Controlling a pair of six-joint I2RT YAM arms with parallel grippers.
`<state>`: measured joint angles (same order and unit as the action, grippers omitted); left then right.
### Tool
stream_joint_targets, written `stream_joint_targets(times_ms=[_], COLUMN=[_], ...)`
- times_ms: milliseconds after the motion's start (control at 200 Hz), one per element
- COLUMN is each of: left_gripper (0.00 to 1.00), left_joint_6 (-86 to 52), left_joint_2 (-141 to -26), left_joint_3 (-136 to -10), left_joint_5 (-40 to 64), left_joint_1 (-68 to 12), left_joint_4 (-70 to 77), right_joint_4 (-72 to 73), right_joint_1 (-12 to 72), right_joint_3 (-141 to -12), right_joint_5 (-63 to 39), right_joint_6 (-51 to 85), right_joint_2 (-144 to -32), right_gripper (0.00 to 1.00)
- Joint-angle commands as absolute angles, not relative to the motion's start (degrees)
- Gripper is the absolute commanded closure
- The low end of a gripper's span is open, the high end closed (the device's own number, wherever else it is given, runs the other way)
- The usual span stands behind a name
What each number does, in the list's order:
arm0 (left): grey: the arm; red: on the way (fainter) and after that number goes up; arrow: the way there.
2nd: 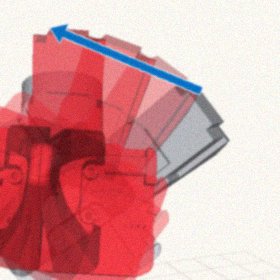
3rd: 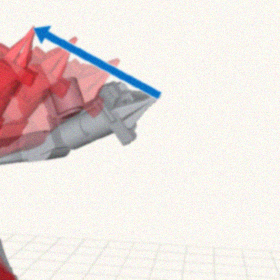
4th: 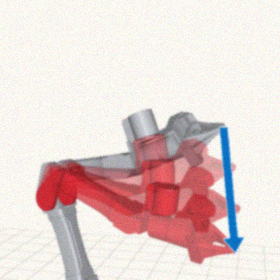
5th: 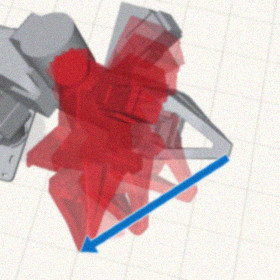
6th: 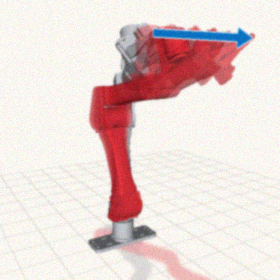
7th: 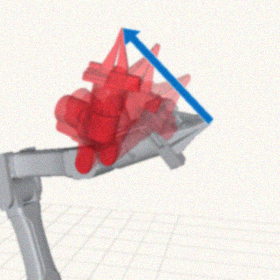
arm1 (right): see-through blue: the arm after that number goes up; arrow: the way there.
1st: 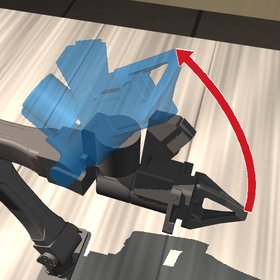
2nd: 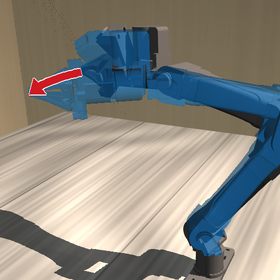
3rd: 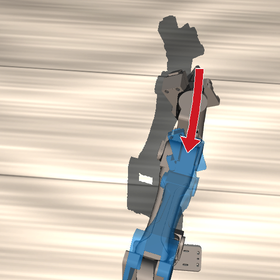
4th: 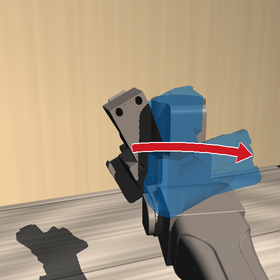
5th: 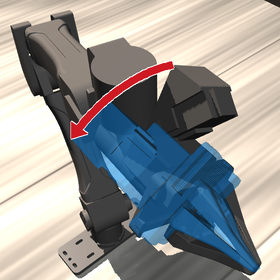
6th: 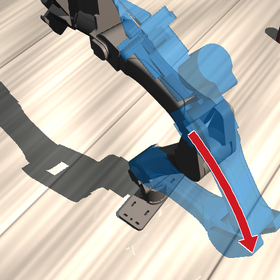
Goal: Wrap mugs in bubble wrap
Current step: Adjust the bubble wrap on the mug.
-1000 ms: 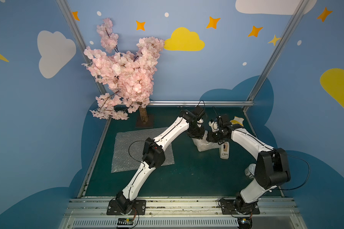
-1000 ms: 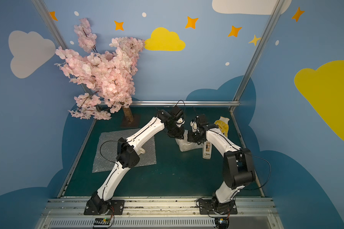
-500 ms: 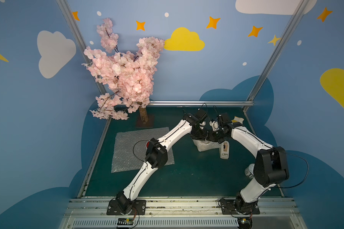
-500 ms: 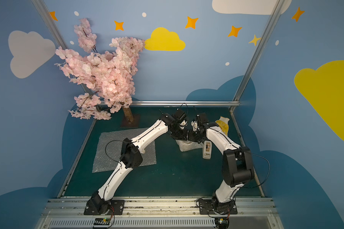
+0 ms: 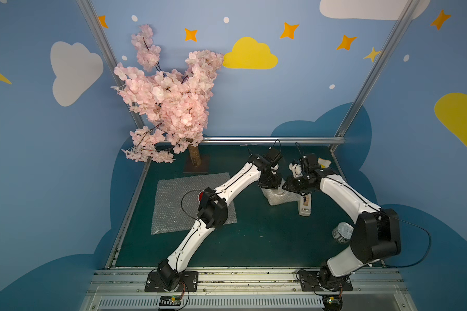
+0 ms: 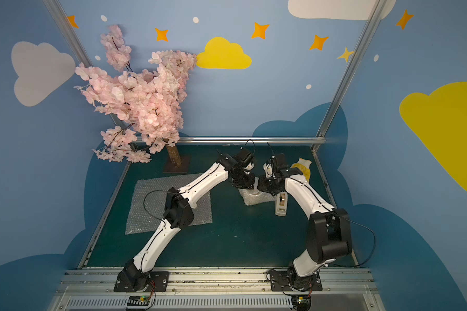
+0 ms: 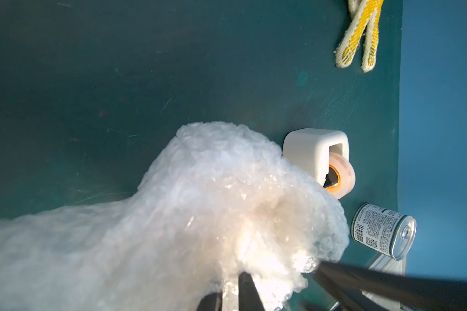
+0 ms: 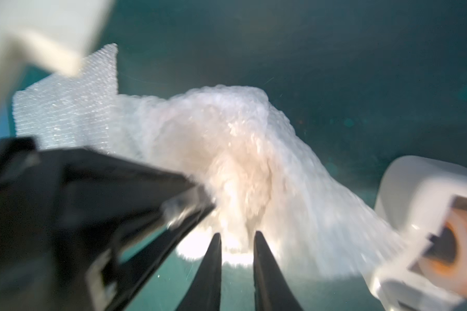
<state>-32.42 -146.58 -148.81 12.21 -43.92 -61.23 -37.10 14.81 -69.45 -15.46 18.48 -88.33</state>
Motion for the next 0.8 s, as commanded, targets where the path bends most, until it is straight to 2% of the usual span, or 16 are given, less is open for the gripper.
stream_joint_targets(times_ms=[0,220,461,796], left_gripper=[0.85,0.85,0.85,0.84], left_joint_6=[-32.2,-32.0,-32.1,-32.0], left_joint_2=[-147.9,-147.8,-147.7,-147.3], left_joint_3=[-149.8,-149.8,-149.7,-149.7], left_joint_5=[11.0,10.9,11.0,11.6], left_joint_1=[-43.6,-43.5,-43.6,-43.5], left_joint_4=[-61.1,-61.4,-61.4,-61.0], right_joint_4=[-35.9,-32.6,-28.3,-27.8], right_joint_1=[14.3,14.4,14.4,14.4], right_joint_3=[-69.1,-69.7,-67.3,-65.2], right_joint_5=[-16.4,-25.9,-30.9,-27.9], right_joint_6=[19.6,19.8,22.7,23.5], right_joint_2=[-84.4,-83.5,-84.9,-86.8], right_gripper=[0.8,0.87,0.92,1.0])
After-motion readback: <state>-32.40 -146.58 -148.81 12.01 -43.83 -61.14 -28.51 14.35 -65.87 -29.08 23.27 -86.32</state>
